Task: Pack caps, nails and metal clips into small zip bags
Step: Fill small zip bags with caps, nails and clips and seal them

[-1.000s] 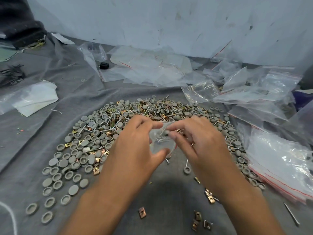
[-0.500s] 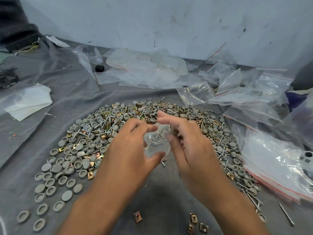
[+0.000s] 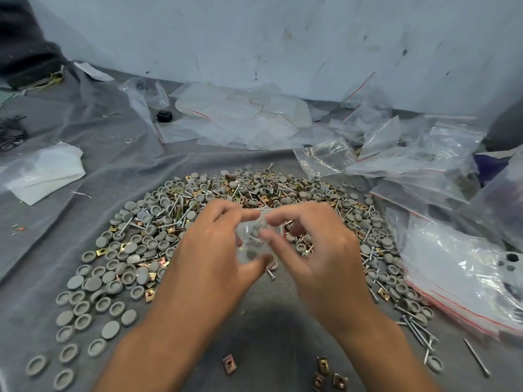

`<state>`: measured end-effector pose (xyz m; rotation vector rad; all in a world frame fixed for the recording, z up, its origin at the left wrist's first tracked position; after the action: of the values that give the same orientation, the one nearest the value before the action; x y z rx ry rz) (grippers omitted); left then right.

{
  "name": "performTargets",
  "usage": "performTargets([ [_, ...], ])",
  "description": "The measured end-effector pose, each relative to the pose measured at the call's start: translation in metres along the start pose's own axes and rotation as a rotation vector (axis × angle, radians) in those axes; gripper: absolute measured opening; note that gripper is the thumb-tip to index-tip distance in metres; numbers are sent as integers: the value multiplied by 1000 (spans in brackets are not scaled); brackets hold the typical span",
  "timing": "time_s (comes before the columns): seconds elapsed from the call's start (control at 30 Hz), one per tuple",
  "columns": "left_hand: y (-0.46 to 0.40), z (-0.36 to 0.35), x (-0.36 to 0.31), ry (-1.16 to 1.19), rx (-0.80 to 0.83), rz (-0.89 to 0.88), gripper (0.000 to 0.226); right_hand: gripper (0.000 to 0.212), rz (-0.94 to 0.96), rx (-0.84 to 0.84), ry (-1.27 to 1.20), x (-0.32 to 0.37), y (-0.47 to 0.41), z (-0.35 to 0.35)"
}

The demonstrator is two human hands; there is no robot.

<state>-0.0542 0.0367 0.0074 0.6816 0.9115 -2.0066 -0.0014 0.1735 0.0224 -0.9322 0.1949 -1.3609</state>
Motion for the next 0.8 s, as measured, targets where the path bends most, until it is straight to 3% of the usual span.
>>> performTargets([
  [0.1,0,4,4,-14,0,22,59,17,-159,53,27,-32,-3,7],
  [0.2,-3,11,5,-4,-30,30,58,24,-242,538,193,-61,12,-18],
  [0.27,-4,13,5,-7,-39,32,58,34,-219,755,248,-64,27,-37],
  [0.33,-5,13,7,-16,-43,34,58,39,-189,777,232,-61,31,-47],
  [0.5,-4,14,11,-10,-54,33,58,14,-222,773,214,-65,25,-48],
  [0.6,-2,15,10,-25,-47,42,60,19,-292,746,226,-79,27,-28],
  [0.8,-3,15,9,-24,-47,37,59,23,-223,848,303,-75,52,-15],
])
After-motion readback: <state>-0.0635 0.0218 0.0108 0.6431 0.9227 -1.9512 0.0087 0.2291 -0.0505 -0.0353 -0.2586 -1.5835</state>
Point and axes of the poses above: each hand's wrist, its own y-axis away from the middle knuckle, its own z-axis out of the back of the hand, x = y × z, the point moved 6 cm from there along -y, towards the middle knuckle, and after that the axes turned 10 degrees about y, right-handed, at the moved point
